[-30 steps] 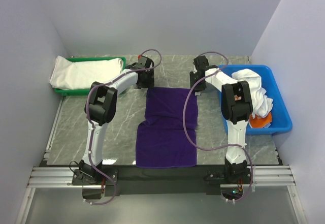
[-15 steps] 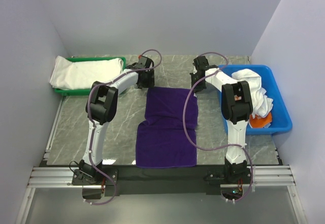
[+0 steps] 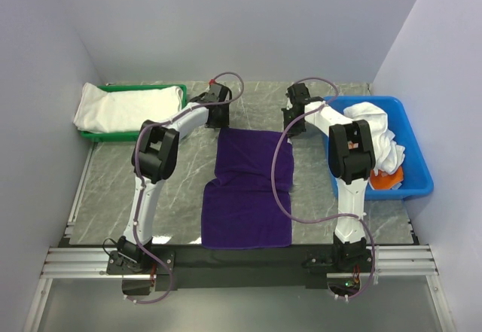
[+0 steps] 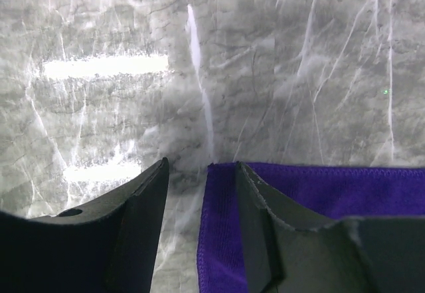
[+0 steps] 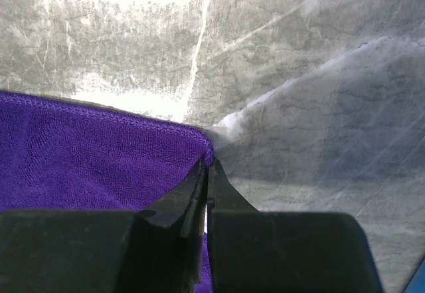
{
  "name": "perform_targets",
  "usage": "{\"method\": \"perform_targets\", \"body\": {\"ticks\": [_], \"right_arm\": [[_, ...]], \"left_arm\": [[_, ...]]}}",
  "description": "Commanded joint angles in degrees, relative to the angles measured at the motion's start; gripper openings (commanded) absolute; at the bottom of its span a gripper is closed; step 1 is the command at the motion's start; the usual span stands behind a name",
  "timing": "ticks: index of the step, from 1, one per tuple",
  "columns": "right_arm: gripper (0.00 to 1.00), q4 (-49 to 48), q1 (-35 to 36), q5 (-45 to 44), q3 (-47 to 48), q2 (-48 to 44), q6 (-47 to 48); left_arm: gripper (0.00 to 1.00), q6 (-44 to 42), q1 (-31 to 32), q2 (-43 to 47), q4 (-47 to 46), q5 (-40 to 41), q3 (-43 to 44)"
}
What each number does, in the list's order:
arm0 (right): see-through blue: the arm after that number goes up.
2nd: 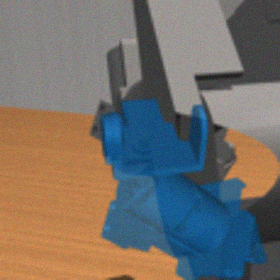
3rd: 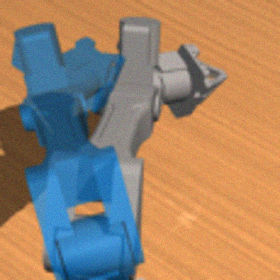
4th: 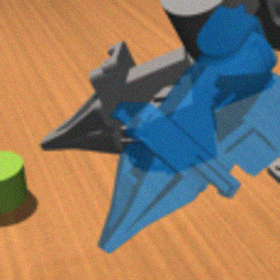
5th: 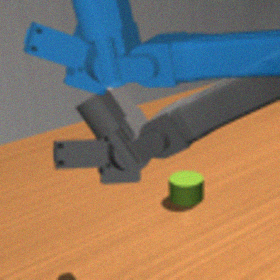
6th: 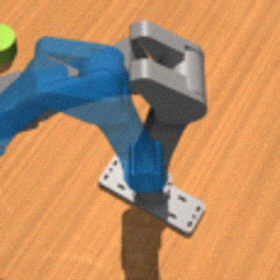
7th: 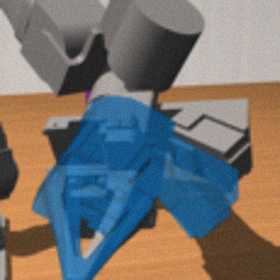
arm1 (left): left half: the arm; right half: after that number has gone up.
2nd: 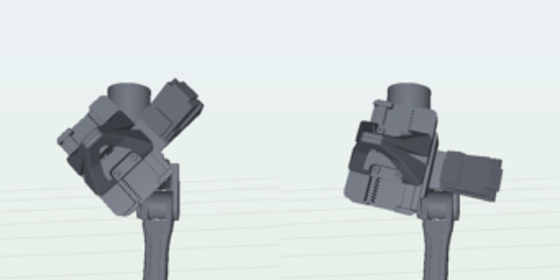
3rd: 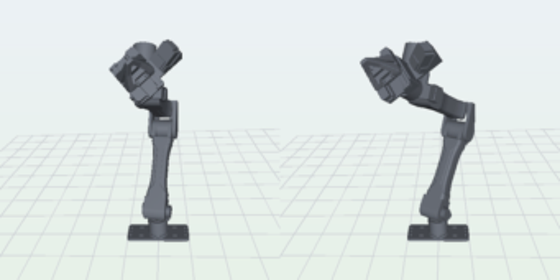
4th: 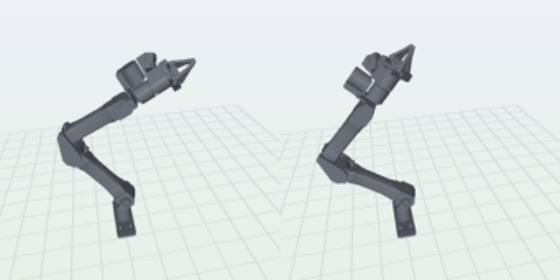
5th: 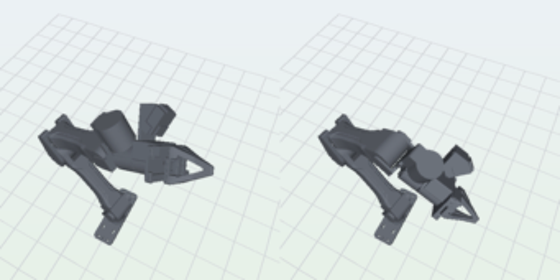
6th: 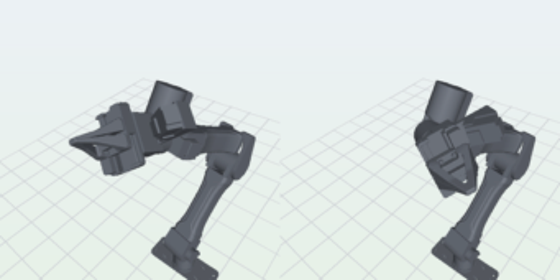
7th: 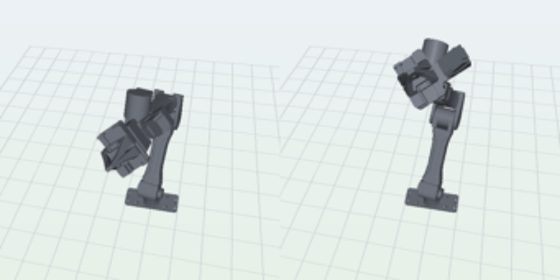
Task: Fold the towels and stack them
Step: Flatten out the crumpled towel
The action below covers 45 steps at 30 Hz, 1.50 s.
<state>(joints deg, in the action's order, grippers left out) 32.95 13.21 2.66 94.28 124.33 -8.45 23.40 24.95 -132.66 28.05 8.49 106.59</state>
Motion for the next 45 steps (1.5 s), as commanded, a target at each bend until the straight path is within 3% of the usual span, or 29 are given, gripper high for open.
{"method": "perform_targets", "body": {"ticks": [1,16,25,26,28,38,45], "right_arm": [[0.03,-1.0,-0.3,1.0,-1.4,-2.2,0.2],[0.03,-3.5,-0.3,2.5,-5.3,-5.7,-0.1],[0.03,-4.6,-0.3,3.5,-6.5,-6.5,-0.2],[0.03,-4.6,-0.3,3.5,-6.5,-6.6,-0.1],[0.03,-4.7,-0.3,3.6,-6.2,-6.6,0.0],[0.00,-7.0,-0.2,1.5,-1.6,-8.6,2.0],[0.00,-6.1,-0.4,-2.6,12.8,-6.5,6.2]], "left_arm": [[0.50,-0.9,2.1,-3.1,1.4,4.0,0.8],[0.48,4.2,4.8,-5.4,7.6,6.0,-2.5],[0.16,5.3,4.8,-7.1,9.4,5.3,-3.9],[0.06,5.3,4.8,-7.1,9.3,5.4,-4.1],[0.01,5.1,4.7,-6.8,9.4,5.9,-4.1],[0.01,1.8,0.8,1.3,8.2,12.4,0.6],[0.01,-3.0,-2.1,4.3,1.1,11.1,7.5]]}}
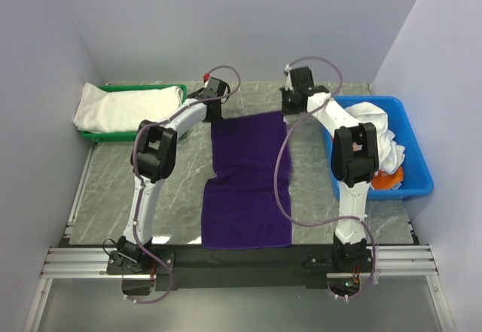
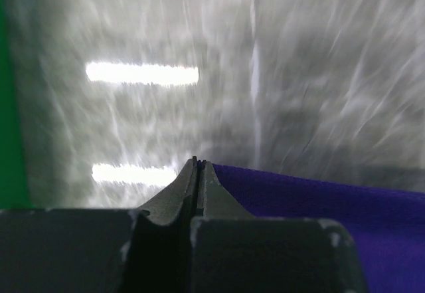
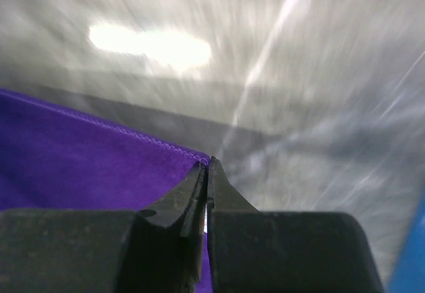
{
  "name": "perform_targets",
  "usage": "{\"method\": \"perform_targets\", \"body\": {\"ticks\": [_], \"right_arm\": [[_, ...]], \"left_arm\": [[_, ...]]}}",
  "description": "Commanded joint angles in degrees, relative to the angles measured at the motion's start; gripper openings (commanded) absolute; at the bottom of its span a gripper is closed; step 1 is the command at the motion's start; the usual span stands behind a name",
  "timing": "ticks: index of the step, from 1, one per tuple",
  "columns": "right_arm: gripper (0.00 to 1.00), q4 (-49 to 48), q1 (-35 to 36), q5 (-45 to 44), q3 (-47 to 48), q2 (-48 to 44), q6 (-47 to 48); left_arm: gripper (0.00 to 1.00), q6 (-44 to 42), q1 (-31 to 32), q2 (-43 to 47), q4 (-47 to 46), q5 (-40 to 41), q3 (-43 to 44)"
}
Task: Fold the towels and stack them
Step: Flatten out the crumpled towel
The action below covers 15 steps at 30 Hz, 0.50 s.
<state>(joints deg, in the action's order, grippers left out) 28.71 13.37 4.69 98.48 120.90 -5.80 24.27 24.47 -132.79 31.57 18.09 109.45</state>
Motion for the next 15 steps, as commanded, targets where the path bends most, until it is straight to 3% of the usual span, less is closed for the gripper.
{"method": "perform_targets", "body": {"ticks": [1,8,15], "right_arm": [[0.00,-2.1,-0.4,-4.6,10.2,-2.5,4.0],[0.00,-9.7,-0.5,-9.3,17.5,0.6,11.2],[0.00,-19.2,-1.0,-11.7,21.5,4.8,15.4]], "left_arm": [[0.01,-4.1,-1.9,4.6,-3.5,1.1,5.0],[0.01,-7.7,-3.9,2.5,-9.3,1.9,14.6],[0.01,-9.2,-6.5,1.0,-16.9,1.8,18.3]]}}
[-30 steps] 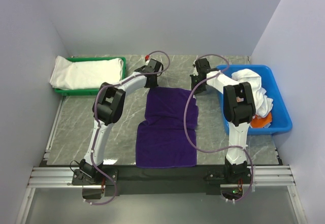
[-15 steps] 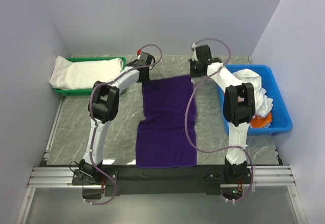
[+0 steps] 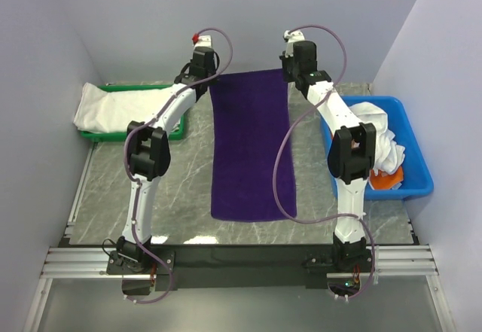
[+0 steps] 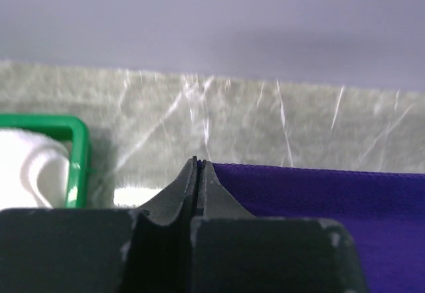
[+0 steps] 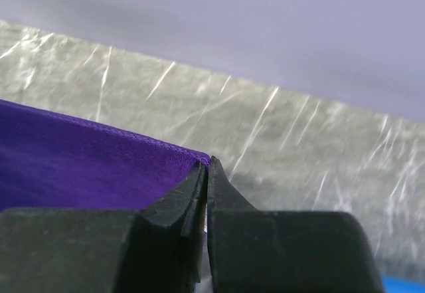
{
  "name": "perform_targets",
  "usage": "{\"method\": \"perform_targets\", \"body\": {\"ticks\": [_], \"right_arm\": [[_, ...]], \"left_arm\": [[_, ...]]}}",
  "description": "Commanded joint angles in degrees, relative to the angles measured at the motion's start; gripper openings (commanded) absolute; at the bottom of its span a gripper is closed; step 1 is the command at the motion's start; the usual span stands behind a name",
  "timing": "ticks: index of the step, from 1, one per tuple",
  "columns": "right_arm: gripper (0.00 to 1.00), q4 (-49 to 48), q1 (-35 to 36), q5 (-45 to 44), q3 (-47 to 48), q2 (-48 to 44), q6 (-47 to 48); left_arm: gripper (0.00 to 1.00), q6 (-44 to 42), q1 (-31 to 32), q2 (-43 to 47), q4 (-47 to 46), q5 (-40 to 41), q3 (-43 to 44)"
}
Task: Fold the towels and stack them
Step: Flatten out the crumpled towel, then fold the towel
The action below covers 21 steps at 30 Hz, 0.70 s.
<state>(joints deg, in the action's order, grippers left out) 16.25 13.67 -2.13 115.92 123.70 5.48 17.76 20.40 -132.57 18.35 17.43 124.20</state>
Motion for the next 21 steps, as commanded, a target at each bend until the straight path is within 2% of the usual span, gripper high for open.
{"method": "perform_targets", "body": {"ticks": [1,4,7,15,21], "right_arm": [[0.00,-7.1,-1.3,-5.0,4.7,2.6,4.5],[0.00,-8.1,-1.4,-5.2,6.3,4.7,5.7],[0.00,-9.7,-1.4,-5.7,4.8,4.9,6.8],[0.00,-14.0,-1.3,-4.4,-3.9,-0.3,9.5],[0.00,-12.7,-1.2,-2.9,-6.7,-3.9,10.1]], "left_arm": [[0.01,-2.7,-2.7,-0.1,-3.8,2.2,5.2],[0.01,-3.8,-3.3,-0.6,-5.2,0.6,5.4],[0.01,-4.6,-3.4,1.1,-7.4,-1.0,2.1],[0.00,-3.7,-3.4,6.2,-9.8,-3.4,-6.5],[0.00,-2.6,-3.3,10.3,-9.6,-4.2,-10.6]]}}
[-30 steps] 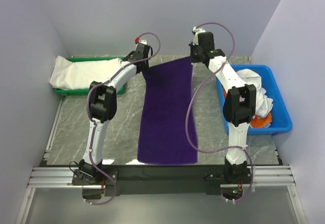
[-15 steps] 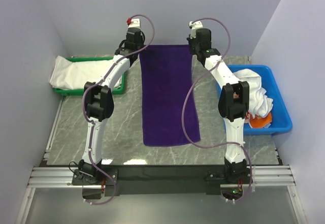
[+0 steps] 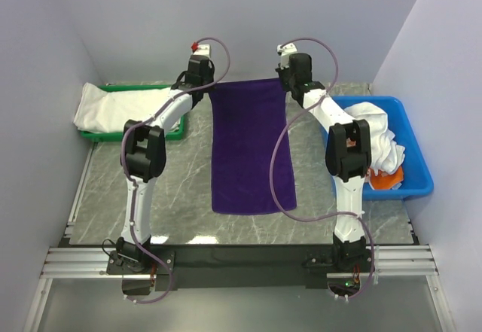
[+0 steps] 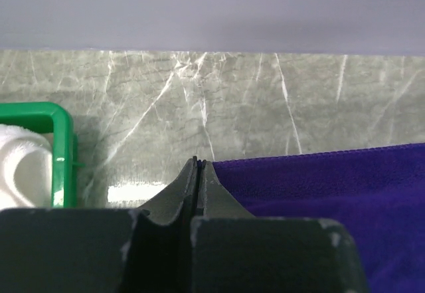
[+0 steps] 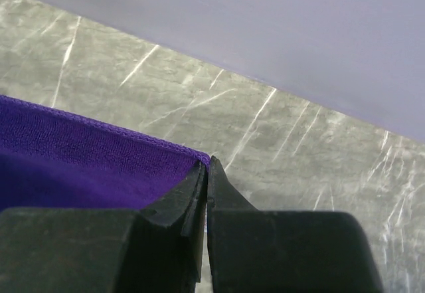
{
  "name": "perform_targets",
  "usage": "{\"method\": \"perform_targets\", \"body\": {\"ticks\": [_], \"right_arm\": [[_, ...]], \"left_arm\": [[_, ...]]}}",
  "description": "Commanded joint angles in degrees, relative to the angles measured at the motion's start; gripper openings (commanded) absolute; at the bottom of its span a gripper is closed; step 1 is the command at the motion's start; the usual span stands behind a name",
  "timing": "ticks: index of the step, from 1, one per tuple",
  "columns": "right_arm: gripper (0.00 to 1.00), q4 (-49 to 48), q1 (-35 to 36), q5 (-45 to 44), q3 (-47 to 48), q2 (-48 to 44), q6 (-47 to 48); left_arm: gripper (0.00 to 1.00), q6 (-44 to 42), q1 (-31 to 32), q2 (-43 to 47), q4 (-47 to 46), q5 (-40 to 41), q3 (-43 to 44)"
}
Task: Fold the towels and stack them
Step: Fold the towel
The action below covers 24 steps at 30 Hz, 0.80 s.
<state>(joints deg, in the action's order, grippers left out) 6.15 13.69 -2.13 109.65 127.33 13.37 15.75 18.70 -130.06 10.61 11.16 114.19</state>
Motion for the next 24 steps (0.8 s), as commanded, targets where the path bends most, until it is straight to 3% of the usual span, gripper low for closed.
{"method": "perform_targets", "body": {"ticks": [1,12,24], "right_arm": [[0.00,-2.5,-1.1,-2.8,-1.1,-8.5,2.2],[0.00,3.1,-0.8,4.3,-15.0,-19.7,1.5],[0.00,12.2,1.2,7.2,-33.5,-32.8,-4.3]], "left_arm": [[0.01,-0.5,-1.6,8.4,-1.8,1.8,-1.8],[0.01,4.2,-1.6,17.8,2.0,-5.3,-13.8],[0.01,13.0,-0.3,32.3,7.1,-14.2,-33.7]]}}
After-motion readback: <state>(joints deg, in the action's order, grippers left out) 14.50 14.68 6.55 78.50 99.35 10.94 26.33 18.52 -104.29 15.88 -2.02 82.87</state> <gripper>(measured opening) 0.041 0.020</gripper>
